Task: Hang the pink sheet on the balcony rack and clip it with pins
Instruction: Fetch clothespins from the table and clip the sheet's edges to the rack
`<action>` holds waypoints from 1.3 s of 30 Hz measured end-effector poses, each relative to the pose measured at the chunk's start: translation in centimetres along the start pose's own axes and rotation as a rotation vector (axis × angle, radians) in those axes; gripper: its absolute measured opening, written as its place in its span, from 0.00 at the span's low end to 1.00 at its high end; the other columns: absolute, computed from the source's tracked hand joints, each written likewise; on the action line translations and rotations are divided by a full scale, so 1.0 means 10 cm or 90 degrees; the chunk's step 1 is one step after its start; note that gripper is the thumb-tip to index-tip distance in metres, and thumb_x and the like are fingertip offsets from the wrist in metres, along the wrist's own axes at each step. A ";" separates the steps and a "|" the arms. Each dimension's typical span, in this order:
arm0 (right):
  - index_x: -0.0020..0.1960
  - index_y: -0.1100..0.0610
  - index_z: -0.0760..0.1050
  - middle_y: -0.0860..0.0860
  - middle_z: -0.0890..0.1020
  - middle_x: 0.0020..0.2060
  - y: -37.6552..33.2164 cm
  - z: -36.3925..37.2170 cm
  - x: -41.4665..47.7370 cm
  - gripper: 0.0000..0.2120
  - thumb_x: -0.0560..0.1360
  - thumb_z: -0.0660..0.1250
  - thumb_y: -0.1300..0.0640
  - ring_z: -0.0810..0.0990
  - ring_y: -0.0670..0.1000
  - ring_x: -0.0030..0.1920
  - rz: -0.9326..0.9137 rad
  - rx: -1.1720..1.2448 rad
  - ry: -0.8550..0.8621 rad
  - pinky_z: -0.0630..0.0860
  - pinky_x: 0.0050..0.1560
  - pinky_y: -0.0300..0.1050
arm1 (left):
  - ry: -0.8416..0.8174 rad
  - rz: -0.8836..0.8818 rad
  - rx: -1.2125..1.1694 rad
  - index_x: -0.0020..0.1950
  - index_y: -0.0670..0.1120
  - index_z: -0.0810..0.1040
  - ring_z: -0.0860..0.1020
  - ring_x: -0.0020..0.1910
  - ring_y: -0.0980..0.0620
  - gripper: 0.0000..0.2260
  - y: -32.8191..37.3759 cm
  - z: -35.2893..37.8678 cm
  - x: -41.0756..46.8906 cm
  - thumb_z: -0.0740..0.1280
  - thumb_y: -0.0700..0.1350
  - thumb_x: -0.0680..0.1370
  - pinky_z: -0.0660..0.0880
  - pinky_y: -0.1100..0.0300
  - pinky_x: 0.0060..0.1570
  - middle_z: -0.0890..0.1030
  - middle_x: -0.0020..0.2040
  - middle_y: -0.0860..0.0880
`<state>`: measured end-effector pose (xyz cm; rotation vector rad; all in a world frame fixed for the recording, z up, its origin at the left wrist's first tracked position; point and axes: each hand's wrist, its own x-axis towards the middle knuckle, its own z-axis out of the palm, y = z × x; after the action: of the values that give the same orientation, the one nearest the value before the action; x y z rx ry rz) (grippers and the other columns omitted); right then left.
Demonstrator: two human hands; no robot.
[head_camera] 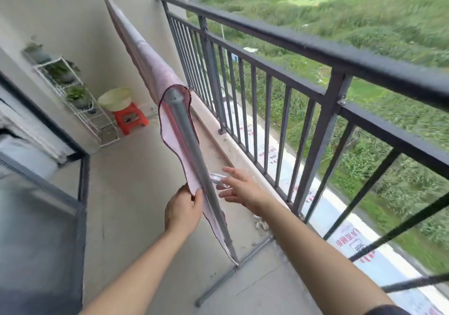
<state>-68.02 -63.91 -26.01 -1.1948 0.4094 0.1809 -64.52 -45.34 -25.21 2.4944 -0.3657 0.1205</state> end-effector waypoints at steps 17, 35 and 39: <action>0.47 0.58 0.81 0.46 0.72 0.29 -0.37 0.00 0.05 0.17 0.68 0.74 0.45 0.67 0.47 0.30 -0.165 -0.228 0.048 0.65 0.32 0.41 | -0.007 0.001 0.012 0.46 0.45 0.71 0.77 0.38 0.39 0.10 0.05 -0.03 0.02 0.62 0.52 0.79 0.73 0.52 0.36 0.78 0.34 0.46; 0.43 0.52 0.81 0.43 0.75 0.27 -0.18 0.07 -0.56 0.03 0.75 0.74 0.57 0.66 0.47 0.31 -0.147 -0.196 0.046 0.63 0.33 0.41 | -0.092 0.090 0.206 0.41 0.52 0.77 0.82 0.39 0.46 0.32 0.10 0.25 -0.09 0.51 0.78 0.66 0.75 0.59 0.37 0.82 0.37 0.53; 0.46 0.56 0.83 0.45 0.71 0.27 -0.19 0.15 -0.63 0.05 0.74 0.74 0.55 0.65 0.46 0.29 -0.149 -0.209 0.062 0.61 0.30 0.39 | -0.124 0.141 0.290 0.47 0.47 0.81 0.83 0.41 0.42 0.22 0.20 0.29 -0.04 0.54 0.60 0.79 0.67 0.57 0.35 0.84 0.40 0.46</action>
<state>-72.81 -62.76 -21.38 -1.5684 0.3283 -0.0136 -65.44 -48.55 -26.53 2.9162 -0.7703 0.0521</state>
